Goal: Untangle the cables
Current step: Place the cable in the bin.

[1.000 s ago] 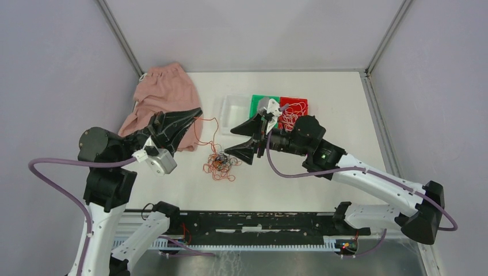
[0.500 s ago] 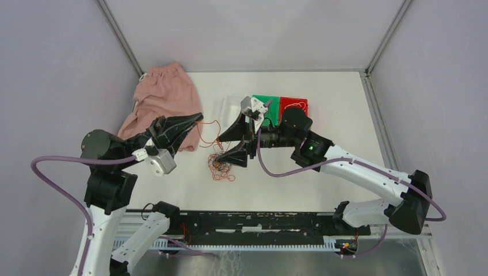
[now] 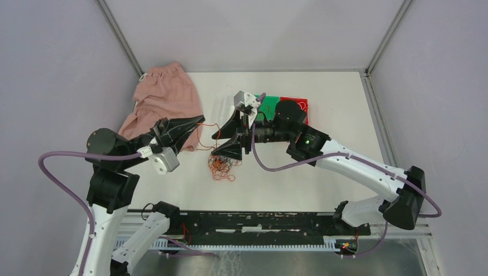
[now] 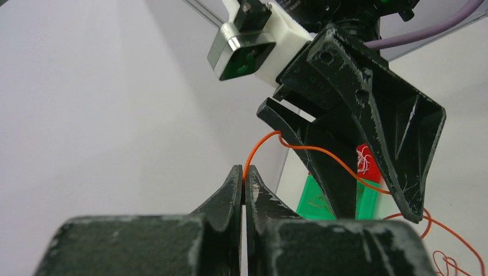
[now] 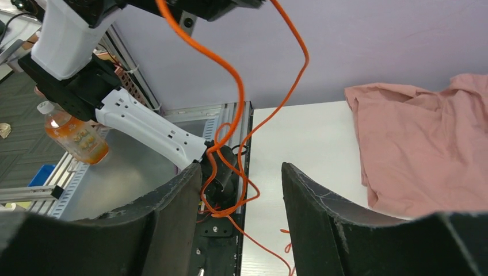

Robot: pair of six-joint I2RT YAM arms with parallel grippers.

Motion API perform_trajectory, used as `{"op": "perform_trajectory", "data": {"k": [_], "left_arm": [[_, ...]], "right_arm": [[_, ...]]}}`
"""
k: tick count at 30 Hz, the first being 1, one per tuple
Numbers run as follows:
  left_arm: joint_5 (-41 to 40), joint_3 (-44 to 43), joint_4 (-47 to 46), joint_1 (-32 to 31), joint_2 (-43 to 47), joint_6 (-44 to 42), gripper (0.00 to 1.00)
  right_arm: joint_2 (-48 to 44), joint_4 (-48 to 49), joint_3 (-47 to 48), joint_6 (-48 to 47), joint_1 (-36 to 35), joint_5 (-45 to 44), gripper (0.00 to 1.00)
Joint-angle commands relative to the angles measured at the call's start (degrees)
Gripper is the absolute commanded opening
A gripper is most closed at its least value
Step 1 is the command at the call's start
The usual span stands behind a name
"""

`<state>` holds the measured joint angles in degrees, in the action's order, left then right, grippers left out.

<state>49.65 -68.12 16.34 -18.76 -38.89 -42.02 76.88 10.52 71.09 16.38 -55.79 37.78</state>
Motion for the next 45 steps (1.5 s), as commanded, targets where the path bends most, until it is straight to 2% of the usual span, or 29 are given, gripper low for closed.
{"op": "perform_trajectory", "data": {"k": [1, 5, 7, 9, 11, 12, 13, 14, 15, 17, 20, 21, 23, 26, 32, 40, 45], "left_arm": [[-0.63, -0.75, -0.52, -0.13, 0.02, 1.06, 0.03], [-0.61, -0.62, -0.52, -0.15, 0.1, 1.06, 0.03], [-0.69, -0.61, -0.52, -0.18, 0.01, 1.06, 0.03], [-0.75, -0.47, -0.5, -0.13, 0.0, 1.13, 0.03], [-1.12, -0.08, -0.44, -0.14, 0.11, 1.42, 0.04], [-1.59, 0.18, -0.44, -0.13, 0.31, 1.81, 0.07], [-2.08, 0.63, -0.39, -0.18, 0.46, 2.11, 0.16], [-3.01, 1.07, -0.12, -0.13, 0.6, 2.46, 0.33], [-4.55, 1.48, 0.98, -0.18, 0.68, 2.44, 0.45], [-7.19, 1.47, 5.34, -0.13, 0.25, 0.62, 0.59], [-11.73, 1.32, 12.76, -0.13, -0.72, -1.18, 0.96], [-12.67, 1.36, 15.68, -0.13, -1.0, -2.19, 1.0], [-13.56, 1.74, 20.3, -0.13, -1.26, -4.53, 0.99], [-13.84, 2.81, 22.09, -0.13, -0.54, -4.21, 0.99], [-13.04, 2.19, 23.06, -0.13, -0.14, -3.36, 0.99], [-12.83, 1.78, 23.23, -0.14, 0.28, -3.69, 0.99], [-12.4, 1.35, 23.21, -0.13, 0.09, -3.77, 0.99]], "right_arm": [[1.95, -2.67, 3.71, -2.23, -0.27, -1.25, 0.59], [3.27, -7.26, 5.62, -5.31, -0.63, -4.49, 0.55], [3.76, -9.64, 6.59, -6.33, -0.64, -6.63, 0.49], [3.72, -10.42, 6.95, -6.63, -0.68, -9.16, 0.34], [3.21, -10.73, 6.88, -7.09, -0.55, -13.54, 0.11], [2.77, -11.04, 6.86, -7.33, -0.36, -15.85, 0.05], [2.45, -11.31, 6.75, -7.55, 0.15, -17.76, 0.02], [2.11, -11.46, 6.62, -7.42, 1.11, -19.14, 0.01], [2.0, -11.54, 6.49, -6.86, 2.32, -19.59, 0.01], [2.22, -11.79, 6.68, -4.53, 6.2, -19.3, 0.01], [2.79, -12.94, 6.58, -1.58, 12.15, -19.29, 0.01], [3.16, -13.72, 6.48, -1.07, 14.0, -19.63, 0.01], [4.31, -16.48, 6.9, -2.08, 16.69, -21.06, 0.01], [7.26, -19.14, 7.36, -4.38, 19.4, -23.78, 0.01], [13.52, -17.03, 8.15, -4.25, 22.92, -27.04, 0.01], [20.3, -14.55, 10.72, -1.08, 24.74, -25.04, 0.01], [21.07, -12.91, 11.56, -0.08, 24.72, -22.75, 0.01]]}}
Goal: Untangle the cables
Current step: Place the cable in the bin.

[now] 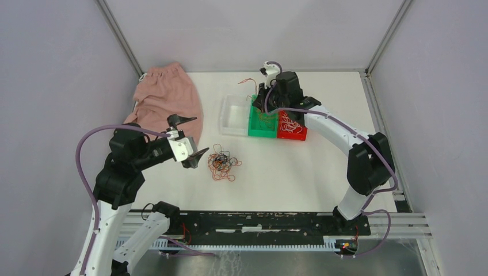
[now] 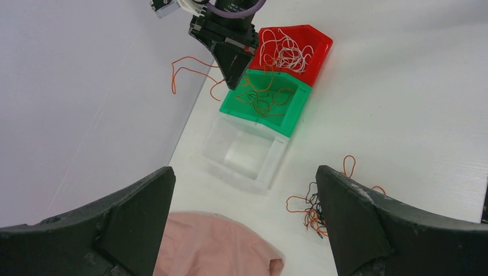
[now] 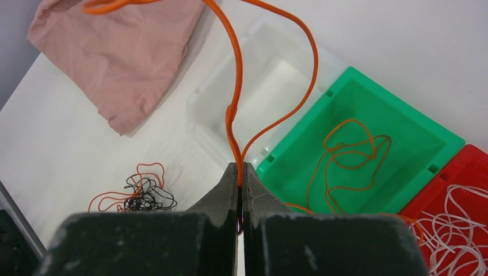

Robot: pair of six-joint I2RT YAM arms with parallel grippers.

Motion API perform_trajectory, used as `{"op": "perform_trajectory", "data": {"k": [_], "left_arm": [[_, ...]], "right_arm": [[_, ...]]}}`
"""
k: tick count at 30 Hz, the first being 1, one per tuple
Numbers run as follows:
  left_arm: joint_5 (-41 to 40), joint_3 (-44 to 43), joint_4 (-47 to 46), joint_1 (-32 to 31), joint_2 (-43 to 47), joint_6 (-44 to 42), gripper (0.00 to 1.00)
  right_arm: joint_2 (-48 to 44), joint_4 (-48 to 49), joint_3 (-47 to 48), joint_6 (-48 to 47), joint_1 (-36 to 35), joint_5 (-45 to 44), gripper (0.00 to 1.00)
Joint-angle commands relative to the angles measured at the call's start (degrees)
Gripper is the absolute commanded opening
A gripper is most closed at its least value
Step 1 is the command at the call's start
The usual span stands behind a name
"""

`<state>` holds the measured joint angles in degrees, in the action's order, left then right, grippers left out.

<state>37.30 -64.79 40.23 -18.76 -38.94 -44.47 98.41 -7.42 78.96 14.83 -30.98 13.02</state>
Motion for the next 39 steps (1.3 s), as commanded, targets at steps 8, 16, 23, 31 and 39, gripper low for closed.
{"op": "perform_trajectory", "data": {"k": [8, 16, 23, 31, 39], "left_arm": [[0.34, -2.75, -0.75, -0.13, -0.2, -1.31, 0.99], [0.32, -2.78, -2.08, -0.09, 0.08, -0.63, 0.99], [-0.15, -2.92, -2.08, -0.13, 0.48, -0.53, 0.99], [-0.17, -2.88, -2.06, -0.14, 0.6, -0.53, 0.99], [-0.14, -2.72, -2.08, -0.13, 0.59, -0.77, 0.99]], "right_arm": [[-6.15, 2.67, 9.95, -2.38, -0.04, 0.43, 0.01], [-7.79, 2.85, 10.02, -1.5, 0.03, 1.59, 0.01], [-4.18, 4.02, 6.89, 1.81, 0.04, 2.34, 0.01], [1.76, 4.97, 3.04, 6.46, 0.3, 4.32, 0.01], [6.92, -5.17, 4.83, 8.19, 1.58, -4.94, 0.01]]}}
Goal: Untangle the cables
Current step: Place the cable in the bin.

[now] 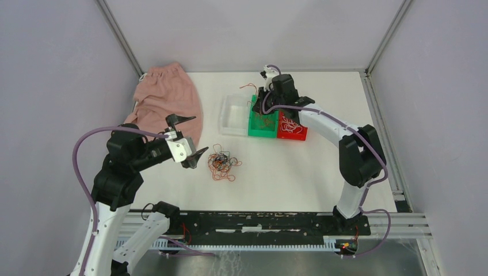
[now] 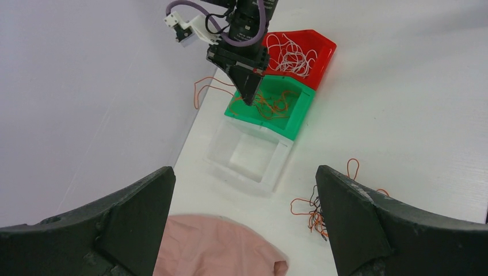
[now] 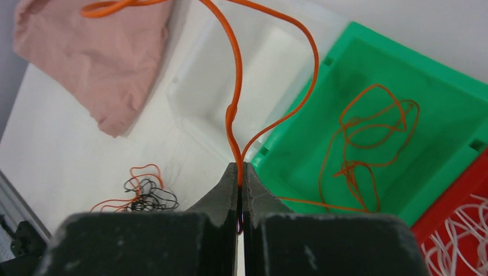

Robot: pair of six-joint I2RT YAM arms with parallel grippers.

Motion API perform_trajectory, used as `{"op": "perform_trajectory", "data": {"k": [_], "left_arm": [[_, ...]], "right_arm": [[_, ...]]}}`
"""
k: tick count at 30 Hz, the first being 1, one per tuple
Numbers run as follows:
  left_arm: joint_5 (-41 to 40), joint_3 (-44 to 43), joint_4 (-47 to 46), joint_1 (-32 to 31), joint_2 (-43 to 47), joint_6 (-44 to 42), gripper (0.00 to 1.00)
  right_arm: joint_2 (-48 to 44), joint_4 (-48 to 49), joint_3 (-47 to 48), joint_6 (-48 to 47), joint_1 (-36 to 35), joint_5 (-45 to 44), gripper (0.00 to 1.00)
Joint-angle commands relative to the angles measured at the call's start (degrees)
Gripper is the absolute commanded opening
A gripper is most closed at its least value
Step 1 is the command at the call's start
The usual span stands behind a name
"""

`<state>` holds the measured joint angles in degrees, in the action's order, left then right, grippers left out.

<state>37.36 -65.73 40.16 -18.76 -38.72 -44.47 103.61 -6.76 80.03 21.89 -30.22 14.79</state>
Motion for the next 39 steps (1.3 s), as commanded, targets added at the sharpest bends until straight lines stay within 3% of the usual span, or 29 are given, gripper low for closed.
{"op": "perform_trajectory", "data": {"k": [1, 4, 11, 16, 19, 24, 29, 35, 39], "left_arm": [[-0.19, -1.69, -2.02, -0.13, 0.36, -0.77, 0.99], [-0.06, -1.47, -2.02, -0.18, 0.26, -0.95, 0.99], [0.52, -1.07, -2.5, -0.13, 0.03, -0.9, 0.99], [0.14, -1.28, -2.53, -0.13, 0.04, -0.95, 0.99], [-0.1, -1.08, -2.54, -0.13, 0.14, -0.93, 0.99], [0.24, -1.14, -2.53, -0.13, -0.23, -1.12, 0.99], [0.6, -1.66, -2.54, -0.13, -0.75, -1.06, 0.99], [0.22, -1.61, -2.53, -0.13, -0.34, -0.85, 0.99], [-0.25, -1.27, -2.52, -0.13, -0.25, 0.26, 0.99]], "right_arm": [[2.66, -9.51, 5.45, 0.94, 0.86, -9.03, 0.01], [4.78, -16.61, 8.24, 1.51, 1.16, -15.34, 0.01], [6.5, -18.41, 7.44, 4.05, 1.53, -17.86, 0.01], [9.19, -21.37, 10.6, 3.76, 1.54, -16.34, 0.17], [7.86, -21.12, 11.06, 3.33, 1.49, -14.58, 0.33], [3.77, -21.01, 12.16, 2.87, 1.65, -12.97, 0.45], [2.24, -21.66, 15.31, 2.55, 2.29, -11.87, 0.48], [6.6, -24.61, 21.03, 2.58, 3.26, -14.86, 0.47], [7.71, -22.46, 19.55, 2.69, 3.31, -14.71, 0.45]]}}
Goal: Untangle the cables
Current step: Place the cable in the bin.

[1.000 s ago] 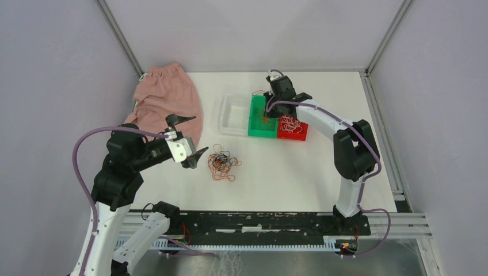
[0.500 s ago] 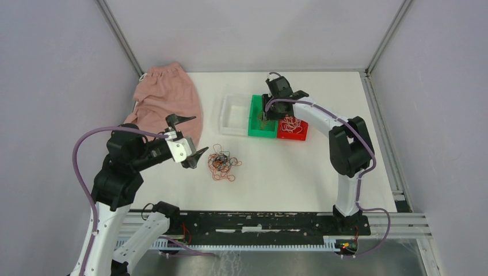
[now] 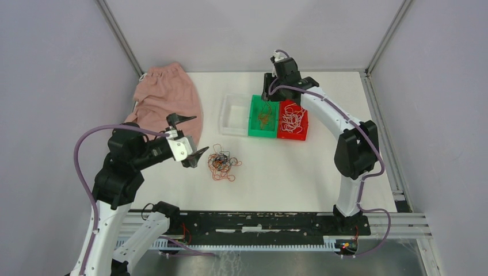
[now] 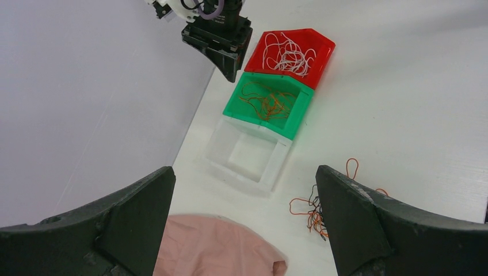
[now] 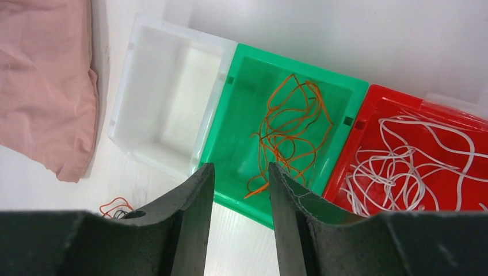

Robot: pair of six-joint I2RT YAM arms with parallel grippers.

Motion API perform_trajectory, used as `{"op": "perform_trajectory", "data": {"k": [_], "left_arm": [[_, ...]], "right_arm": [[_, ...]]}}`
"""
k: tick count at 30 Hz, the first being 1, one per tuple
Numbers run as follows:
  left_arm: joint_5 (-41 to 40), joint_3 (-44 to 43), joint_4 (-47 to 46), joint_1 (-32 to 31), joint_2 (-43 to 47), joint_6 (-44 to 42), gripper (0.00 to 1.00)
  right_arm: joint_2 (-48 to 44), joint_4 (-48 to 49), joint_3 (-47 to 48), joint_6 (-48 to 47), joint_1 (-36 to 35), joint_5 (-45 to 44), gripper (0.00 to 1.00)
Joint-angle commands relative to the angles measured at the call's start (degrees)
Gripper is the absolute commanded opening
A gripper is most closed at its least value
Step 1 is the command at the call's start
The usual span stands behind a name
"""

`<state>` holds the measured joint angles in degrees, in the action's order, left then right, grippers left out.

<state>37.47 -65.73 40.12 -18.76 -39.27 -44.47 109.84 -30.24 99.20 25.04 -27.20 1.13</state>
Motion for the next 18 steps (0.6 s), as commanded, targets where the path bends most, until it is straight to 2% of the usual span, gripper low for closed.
{"op": "perform_trajectory", "data": {"k": [1, 5, 10, 14, 18], "left_arm": [[-0.45, -1.22, -2.5, -0.09, 0.23, 1.04, 0.99], [-1.32, -0.14, -1.69, -0.18, -0.42, 4.61, 0.99], [-2.32, 2.46, 0.93, -0.08, -1.24, 2.49, 0.99], [-2.84, 4.62, 2.73, -0.13, -1.24, -1.68, 0.99], [-2.4, 5.47, 5.05, -0.16, -1.17, -5.39, 0.99]], "right_arm": [[1.08, 1.76, -0.68, -0.44, 0.22, 0.08, 0.45], [-5.77, 9.68, -11.3, -2.08, -3.28, 1.47, 0.47], [-15.48, 14.6, -24.46, -1.93, -11.24, 3.47, 0.52], [-18.62, 16.58, -33.27, 1.12, -19.08, 2.61, 0.55], [-17.09, 20.74, -38.37, 8.6, -22.07, 5.51, 0.55]]}}
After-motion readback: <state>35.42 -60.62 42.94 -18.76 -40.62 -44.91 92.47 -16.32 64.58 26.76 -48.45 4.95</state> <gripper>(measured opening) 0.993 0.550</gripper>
